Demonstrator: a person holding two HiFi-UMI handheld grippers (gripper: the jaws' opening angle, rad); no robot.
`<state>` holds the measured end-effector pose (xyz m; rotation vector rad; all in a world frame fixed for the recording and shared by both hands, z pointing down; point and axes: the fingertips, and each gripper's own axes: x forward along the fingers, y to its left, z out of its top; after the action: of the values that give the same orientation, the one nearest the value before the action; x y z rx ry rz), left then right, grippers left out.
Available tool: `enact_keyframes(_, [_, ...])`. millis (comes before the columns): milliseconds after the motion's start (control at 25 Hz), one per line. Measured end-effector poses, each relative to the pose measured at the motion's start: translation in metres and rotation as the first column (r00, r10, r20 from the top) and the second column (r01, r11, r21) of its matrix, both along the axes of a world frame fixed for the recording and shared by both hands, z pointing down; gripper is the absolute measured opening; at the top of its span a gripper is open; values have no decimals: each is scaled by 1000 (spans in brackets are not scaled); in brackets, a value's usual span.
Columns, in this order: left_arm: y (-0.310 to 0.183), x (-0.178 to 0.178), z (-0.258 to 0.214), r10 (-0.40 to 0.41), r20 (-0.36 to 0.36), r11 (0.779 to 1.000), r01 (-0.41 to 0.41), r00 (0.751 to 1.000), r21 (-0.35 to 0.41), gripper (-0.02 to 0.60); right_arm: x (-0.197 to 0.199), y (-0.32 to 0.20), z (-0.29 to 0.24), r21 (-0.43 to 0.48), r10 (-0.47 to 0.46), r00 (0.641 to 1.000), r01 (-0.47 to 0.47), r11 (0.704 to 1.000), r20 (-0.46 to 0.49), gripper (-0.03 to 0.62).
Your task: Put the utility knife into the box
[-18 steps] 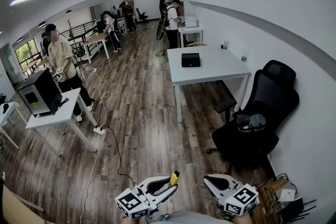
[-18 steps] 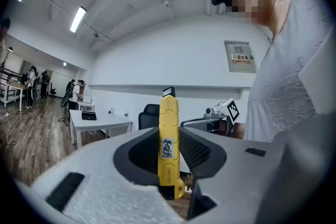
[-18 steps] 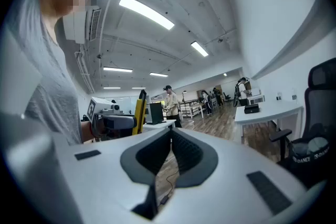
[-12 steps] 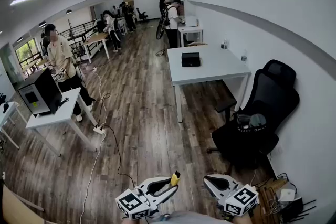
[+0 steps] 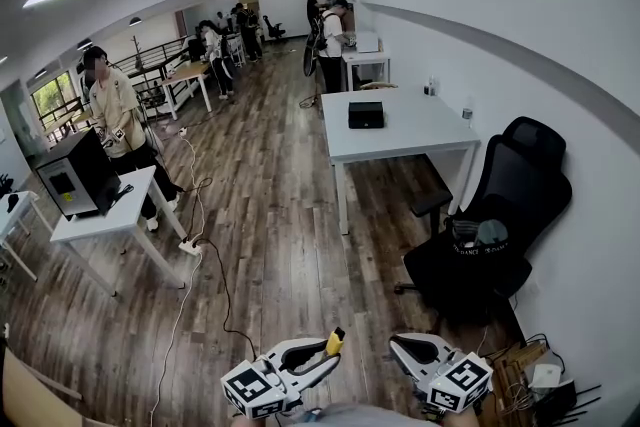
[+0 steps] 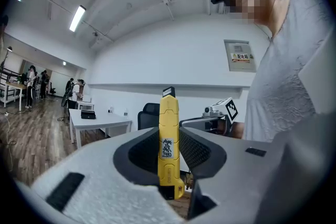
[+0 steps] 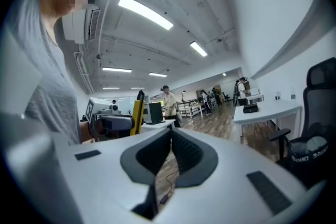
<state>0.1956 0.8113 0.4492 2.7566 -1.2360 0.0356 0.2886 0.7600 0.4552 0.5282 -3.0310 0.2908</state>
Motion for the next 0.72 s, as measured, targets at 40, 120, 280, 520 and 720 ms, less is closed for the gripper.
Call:
enact_keyframes(40, [-1, 0, 0, 1, 0, 1000, -1, 1000, 1, 124, 0, -1, 0, 0, -1, 1000, 1, 1000, 5, 33])
enact_keyframes(120, [-2, 0, 1, 0, -1, 1000, 0, 1000, 1, 124, 0, -1, -3, -3, -7, 1000, 7, 1000, 25, 34])
enact_keyframes(280, [-3, 2, 1, 3, 0, 1000, -3, 1000, -3, 124, 1, -3, -8, -8, -11, 998, 11, 1000, 58, 35])
enact_keyframes(520, [-5, 9, 3, 14, 6, 1000, -13, 1000, -7, 124, 5, -4, 0, -15, -10, 1000, 10, 1000, 29, 35])
enact_keyframes(720, [-8, 13, 7, 19, 9, 1000, -19, 1000, -15, 124, 8, -7, 4, -20, -2, 1000, 3, 1000, 29, 35])
